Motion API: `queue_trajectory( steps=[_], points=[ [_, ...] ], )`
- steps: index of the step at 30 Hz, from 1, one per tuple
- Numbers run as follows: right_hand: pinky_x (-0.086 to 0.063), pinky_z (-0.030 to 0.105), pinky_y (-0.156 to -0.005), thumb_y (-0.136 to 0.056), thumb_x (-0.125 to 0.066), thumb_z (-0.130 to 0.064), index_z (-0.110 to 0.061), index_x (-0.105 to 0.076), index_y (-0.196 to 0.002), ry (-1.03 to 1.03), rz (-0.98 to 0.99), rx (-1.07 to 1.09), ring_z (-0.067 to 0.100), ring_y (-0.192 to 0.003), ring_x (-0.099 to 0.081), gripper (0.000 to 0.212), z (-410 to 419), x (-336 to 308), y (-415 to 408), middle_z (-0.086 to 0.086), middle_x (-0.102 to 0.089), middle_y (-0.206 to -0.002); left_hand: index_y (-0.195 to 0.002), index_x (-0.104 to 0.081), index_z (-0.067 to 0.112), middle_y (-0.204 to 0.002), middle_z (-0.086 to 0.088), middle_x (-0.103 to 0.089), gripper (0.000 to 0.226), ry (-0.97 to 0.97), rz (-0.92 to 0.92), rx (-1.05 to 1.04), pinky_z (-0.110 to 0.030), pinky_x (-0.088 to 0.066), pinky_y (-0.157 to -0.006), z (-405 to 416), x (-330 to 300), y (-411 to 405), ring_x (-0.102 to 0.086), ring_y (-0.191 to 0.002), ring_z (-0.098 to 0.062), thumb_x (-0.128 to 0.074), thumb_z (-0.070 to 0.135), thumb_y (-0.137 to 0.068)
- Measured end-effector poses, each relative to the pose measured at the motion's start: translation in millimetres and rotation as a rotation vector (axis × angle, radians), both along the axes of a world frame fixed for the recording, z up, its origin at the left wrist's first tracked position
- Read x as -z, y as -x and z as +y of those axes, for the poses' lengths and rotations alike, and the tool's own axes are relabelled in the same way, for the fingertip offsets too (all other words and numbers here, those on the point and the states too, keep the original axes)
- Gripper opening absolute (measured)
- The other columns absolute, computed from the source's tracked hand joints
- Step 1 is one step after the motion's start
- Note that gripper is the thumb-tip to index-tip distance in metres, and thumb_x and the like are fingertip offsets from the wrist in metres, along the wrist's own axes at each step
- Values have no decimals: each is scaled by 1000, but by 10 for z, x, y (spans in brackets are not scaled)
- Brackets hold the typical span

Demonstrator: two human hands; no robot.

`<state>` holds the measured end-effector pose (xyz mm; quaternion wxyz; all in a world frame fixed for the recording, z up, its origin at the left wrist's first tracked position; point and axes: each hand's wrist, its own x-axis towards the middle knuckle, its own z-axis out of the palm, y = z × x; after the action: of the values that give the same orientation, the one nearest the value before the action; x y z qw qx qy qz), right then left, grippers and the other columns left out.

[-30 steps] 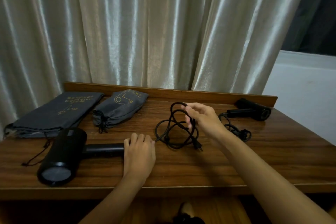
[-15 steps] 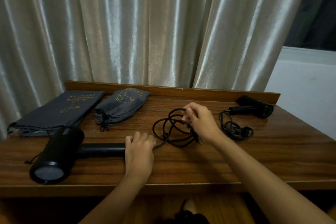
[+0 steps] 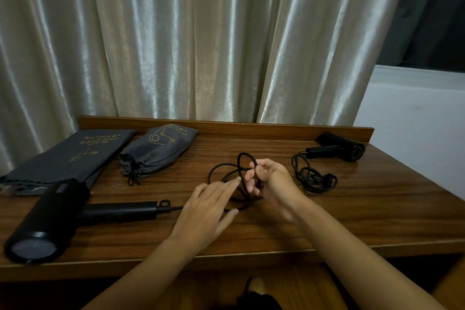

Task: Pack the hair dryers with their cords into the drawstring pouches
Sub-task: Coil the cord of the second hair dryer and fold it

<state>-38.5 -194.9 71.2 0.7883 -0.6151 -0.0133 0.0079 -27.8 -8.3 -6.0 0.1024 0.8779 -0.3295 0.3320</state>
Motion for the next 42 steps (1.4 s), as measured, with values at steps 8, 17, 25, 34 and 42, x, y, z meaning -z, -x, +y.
queue_trajectory(
  steps=[8,17,25,34,42],
  points=[
    [-28,25,-48,-103,-45,-35,1,-66,-116,-14,158,11,11,-49,-22,43,-437,-193,-77,-4,-20,-59,-94,-69,29,-99,7,-51,22,-82,-16,-10,-25,-47,-73,-63,2,-37,-52,-87,-11,-61,48,-86],
    [-34,21,-46,-97,-41,-3,-2,-64,-111,381,155,246,9,-48,-45,27,-834,-459,-183,2,-55,-64,-101,-47,35,-107,13,-27,39,177,291,-56,-21,-38,-80,6,9,2,-36,-94,-5,-39,69,-86],
    [-49,30,-69,-89,-65,-52,-22,-77,-79,1364,83,99,10,-80,-63,34,-1043,-582,-212,-5,-69,-81,-85,-60,21,-97,0,-44,20,148,43,-250,-32,-45,-70,-2,52,-55,-47,-85,-16,-64,41,-86],
    [-50,27,-66,-97,-58,-26,-12,-47,-137,1247,305,312,20,-88,-62,44,-950,125,-190,9,-60,-114,-74,-62,24,-105,3,-60,22,51,93,-201,-38,-37,-104,7,13,-32,-52,-116,-19,-80,36,-74],
    [-46,43,-102,-93,-61,-17,-8,-64,-121,1488,303,389,33,-125,-46,30,-1062,201,-155,16,-51,-135,-74,-66,18,-88,0,-65,21,-1,84,-212,-44,-37,-110,-17,-42,10,-58,-115,-25,-79,35,-76]
  ],
)
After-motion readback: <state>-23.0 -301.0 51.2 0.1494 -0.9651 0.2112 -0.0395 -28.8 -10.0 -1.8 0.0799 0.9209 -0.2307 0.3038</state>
